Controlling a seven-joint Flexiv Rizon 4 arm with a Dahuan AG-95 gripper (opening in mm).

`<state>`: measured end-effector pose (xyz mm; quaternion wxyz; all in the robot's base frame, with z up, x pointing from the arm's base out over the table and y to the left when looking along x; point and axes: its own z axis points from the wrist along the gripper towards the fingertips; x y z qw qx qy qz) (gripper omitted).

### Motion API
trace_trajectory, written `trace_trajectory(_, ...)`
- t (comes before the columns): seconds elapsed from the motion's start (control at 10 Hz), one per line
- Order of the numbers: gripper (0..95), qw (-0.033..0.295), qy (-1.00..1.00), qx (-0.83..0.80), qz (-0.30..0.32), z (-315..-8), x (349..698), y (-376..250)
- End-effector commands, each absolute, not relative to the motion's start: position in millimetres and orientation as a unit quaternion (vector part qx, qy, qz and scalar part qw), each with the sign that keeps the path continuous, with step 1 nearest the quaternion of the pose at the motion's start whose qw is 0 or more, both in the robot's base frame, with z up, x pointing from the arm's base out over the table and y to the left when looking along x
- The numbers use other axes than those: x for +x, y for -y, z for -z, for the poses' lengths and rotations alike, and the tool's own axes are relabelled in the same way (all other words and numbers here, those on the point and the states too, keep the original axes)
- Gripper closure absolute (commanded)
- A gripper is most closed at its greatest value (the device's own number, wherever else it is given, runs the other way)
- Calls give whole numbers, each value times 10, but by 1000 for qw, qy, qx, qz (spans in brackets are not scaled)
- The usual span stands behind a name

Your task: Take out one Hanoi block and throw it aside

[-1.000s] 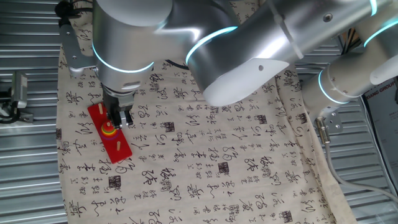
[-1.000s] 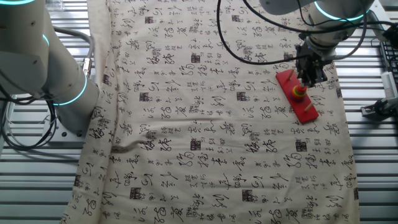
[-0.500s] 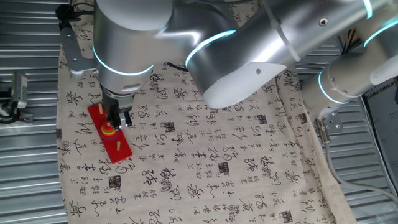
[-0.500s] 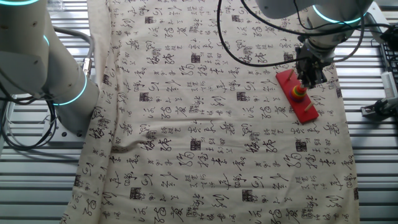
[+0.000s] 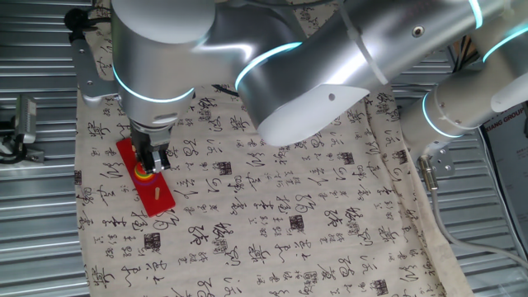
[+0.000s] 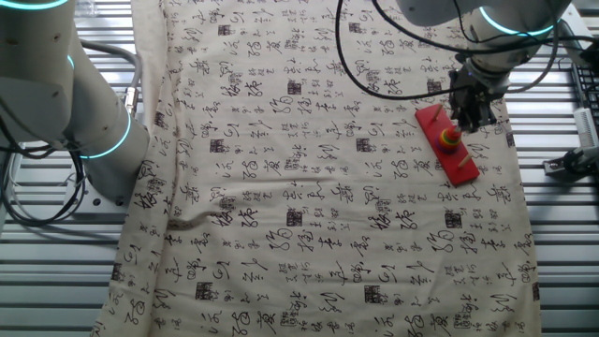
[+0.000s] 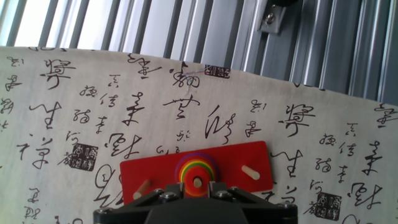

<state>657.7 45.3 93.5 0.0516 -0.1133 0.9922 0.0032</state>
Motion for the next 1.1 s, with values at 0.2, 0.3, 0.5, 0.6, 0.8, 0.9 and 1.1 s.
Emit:
trace_trajectory(0.2, 760, 52, -992, -116, -3, -924, 6580, -448)
trace_trajectory(0.3, 760, 52, -992, -116, -5, -920, 6581, -448)
trace_trajectory(0.5, 570, 54, -992, -116, -5, -907, 6586, -448)
trace_trajectory(0.6, 570, 55, -992, -117, -6, -899, 6592, -450)
trace_trajectory(0.8, 570, 56, -992, -116, -7, -893, 6597, -451)
trace_trajectory(0.9, 570, 56, -992, -117, -7, -882, 6605, -454)
trace_trajectory(1.1, 570, 57, -992, -116, -7, -862, 6609, -455)
